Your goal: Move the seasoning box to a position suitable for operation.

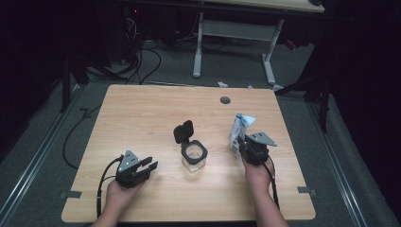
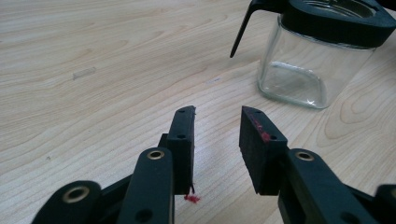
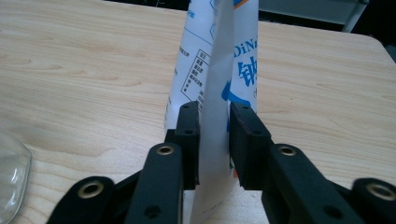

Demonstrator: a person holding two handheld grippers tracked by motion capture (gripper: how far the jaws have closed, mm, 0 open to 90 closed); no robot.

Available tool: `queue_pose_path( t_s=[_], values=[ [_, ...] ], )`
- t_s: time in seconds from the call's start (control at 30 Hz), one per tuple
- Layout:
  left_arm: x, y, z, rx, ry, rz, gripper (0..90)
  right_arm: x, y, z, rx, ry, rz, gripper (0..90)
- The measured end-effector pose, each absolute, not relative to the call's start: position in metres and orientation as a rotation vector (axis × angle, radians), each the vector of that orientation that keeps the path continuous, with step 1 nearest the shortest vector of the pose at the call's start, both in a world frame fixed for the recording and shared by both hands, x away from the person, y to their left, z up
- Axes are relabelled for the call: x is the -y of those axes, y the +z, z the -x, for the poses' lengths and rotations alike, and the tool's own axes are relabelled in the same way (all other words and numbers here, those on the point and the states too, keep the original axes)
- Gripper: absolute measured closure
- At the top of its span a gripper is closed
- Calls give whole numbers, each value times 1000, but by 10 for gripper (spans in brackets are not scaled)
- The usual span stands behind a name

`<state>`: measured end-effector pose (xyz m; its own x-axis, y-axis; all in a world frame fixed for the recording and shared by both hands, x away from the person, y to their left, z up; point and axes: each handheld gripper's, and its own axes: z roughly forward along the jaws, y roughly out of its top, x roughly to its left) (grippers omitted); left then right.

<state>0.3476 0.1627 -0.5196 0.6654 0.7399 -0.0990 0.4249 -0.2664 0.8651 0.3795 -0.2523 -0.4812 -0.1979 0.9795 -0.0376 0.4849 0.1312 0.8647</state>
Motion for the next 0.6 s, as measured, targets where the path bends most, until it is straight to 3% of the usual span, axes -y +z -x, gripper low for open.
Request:
queue_pose_path(
  t_s=[0.3, 0.6],
  values=[
    [-163, -520, -347, -913, 403, -1900, 625, 254, -480, -381, -1770, 992, -1388, 847],
    [-164, -520, -348, -918, 389, -1894, 547, 259, -480, -381, -1789, 1030, -1387, 864]
  ],
)
